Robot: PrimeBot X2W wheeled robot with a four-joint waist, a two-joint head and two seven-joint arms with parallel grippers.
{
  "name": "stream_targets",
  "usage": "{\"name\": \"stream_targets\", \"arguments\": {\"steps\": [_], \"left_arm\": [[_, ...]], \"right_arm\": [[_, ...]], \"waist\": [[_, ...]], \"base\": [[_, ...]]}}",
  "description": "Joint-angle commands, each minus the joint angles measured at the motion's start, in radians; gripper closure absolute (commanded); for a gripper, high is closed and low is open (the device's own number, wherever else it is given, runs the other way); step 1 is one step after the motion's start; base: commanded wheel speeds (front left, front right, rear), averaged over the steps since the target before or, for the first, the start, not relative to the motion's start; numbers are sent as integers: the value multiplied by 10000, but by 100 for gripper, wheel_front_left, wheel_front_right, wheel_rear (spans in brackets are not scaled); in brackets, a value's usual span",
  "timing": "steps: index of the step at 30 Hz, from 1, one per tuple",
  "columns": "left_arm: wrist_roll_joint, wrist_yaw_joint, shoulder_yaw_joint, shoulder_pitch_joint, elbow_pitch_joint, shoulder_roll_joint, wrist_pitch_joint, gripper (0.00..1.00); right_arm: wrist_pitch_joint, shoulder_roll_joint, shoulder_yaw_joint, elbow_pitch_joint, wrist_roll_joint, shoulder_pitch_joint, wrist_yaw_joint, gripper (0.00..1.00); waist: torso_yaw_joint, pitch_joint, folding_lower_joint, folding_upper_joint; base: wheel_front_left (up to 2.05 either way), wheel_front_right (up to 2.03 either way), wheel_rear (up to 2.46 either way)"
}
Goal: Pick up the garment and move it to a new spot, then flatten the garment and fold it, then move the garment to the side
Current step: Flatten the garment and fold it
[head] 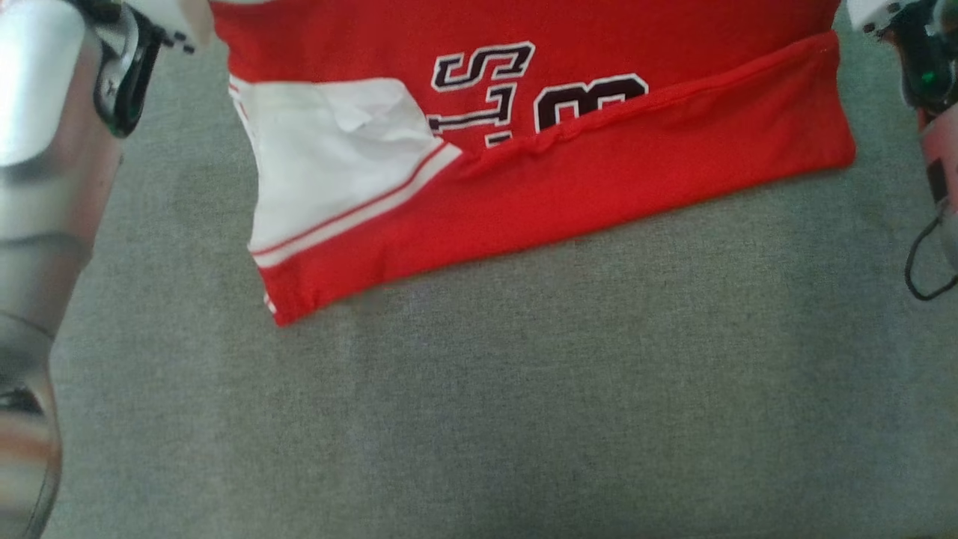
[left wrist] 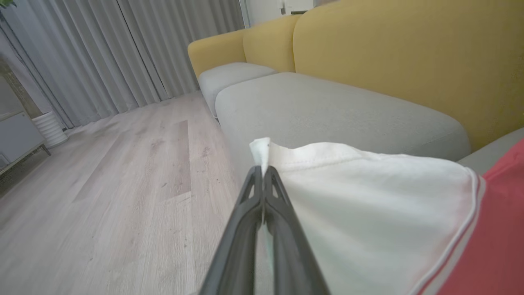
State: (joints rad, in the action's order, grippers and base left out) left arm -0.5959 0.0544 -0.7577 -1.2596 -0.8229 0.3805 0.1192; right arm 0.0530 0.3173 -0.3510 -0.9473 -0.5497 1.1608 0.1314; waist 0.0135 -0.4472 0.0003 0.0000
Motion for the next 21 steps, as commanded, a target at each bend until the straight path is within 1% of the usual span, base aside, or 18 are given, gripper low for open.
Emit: {"name": "stream_targets", "arguments": {"steps": [1, 3, 7, 13, 17, 21], "left_arm": [[84, 33, 329, -689, -110, 231, 359, 100], [123, 94, 271, -787, -441, 39, 629, 100], [107, 375, 41, -643, -932, -254, 877, 100], [-113, 626, -211, -101, -1066, -385, 994, 100], [-466, 726, -482, 598, -736, -303, 732, 100], [-1134, 755, -784, 1474, 191, -77, 55, 100]], "right_arm": [[239, 45, -128, 168, -173, 236, -7, 100], [389, 86, -255, 78, -312, 194, -7, 100], [547, 312, -602, -6, -659, -102, -7, 100], [564, 692, -977, 101, -1363, -661, -7, 100], [431, 1046, -1448, 406, -1941, -1384, -7, 100], [252, 1475, -1850, 654, -2446, -1948, -7, 100]], "waist": [[10, -8, -3, 0], [-8, 32, -3, 0], [-108, 237, -3, 0], [-297, 635, -3, 0], [-459, 1017, -3, 0], [-600, 1335, -3, 0]], "base": [[0, 0, 0], [0, 0, 0], [0, 0, 0], [0, 0, 0], [0, 0, 0], [0, 0, 0]]}}
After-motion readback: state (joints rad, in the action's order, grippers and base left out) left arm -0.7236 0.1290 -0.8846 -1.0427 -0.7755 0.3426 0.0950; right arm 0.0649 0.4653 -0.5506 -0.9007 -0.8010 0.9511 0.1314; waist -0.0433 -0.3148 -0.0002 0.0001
